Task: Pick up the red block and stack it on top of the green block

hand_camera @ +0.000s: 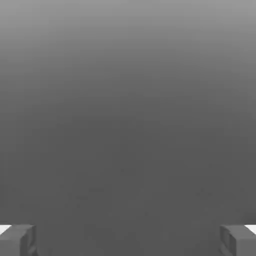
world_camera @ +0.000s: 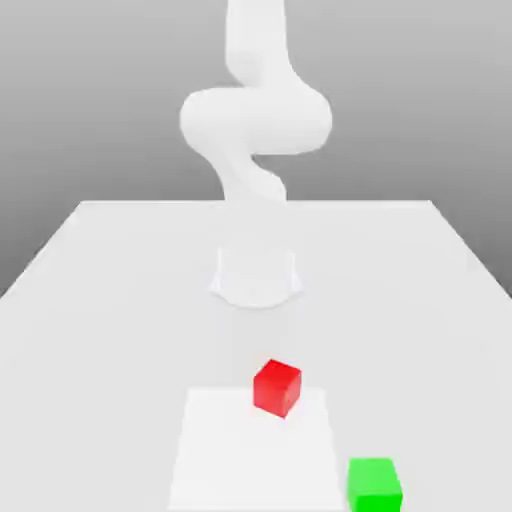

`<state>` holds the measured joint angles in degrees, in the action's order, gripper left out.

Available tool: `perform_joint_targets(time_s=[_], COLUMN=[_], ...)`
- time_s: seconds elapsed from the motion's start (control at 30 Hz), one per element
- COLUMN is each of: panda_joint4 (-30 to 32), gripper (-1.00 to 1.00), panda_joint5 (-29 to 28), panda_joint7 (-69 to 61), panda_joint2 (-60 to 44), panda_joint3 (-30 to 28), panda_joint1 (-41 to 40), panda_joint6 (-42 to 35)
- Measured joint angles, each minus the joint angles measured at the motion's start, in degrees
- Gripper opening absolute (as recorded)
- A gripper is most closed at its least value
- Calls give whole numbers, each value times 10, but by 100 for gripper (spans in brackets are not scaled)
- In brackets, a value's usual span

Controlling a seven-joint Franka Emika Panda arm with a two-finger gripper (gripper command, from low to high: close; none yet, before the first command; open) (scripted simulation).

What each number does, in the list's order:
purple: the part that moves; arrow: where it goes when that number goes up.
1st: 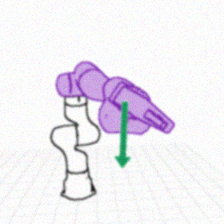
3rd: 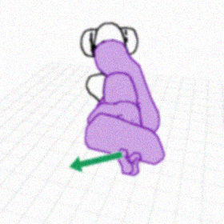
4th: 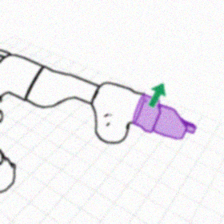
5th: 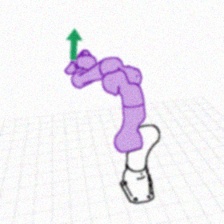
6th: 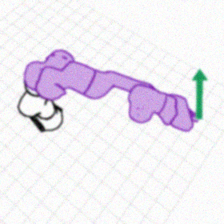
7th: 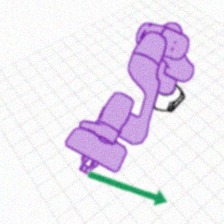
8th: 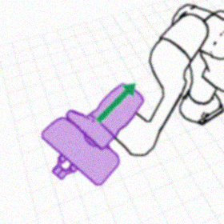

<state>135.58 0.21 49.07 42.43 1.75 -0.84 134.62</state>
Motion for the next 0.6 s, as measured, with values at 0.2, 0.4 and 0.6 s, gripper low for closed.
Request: perform_joint_targets(time_s=[0.2, 0.4, 0.6], panda_joint4=[107, 219, 317], gripper=[0, 0, 0], panda_joint5=[8, 20, 20], panda_joint7=[92, 187, 294], panda_joint2=[-99, -201, -369], panda_joint3=[44, 79, 103], panda_joint1=[-22, -40, -53], panda_joint6=[80, 162, 289])
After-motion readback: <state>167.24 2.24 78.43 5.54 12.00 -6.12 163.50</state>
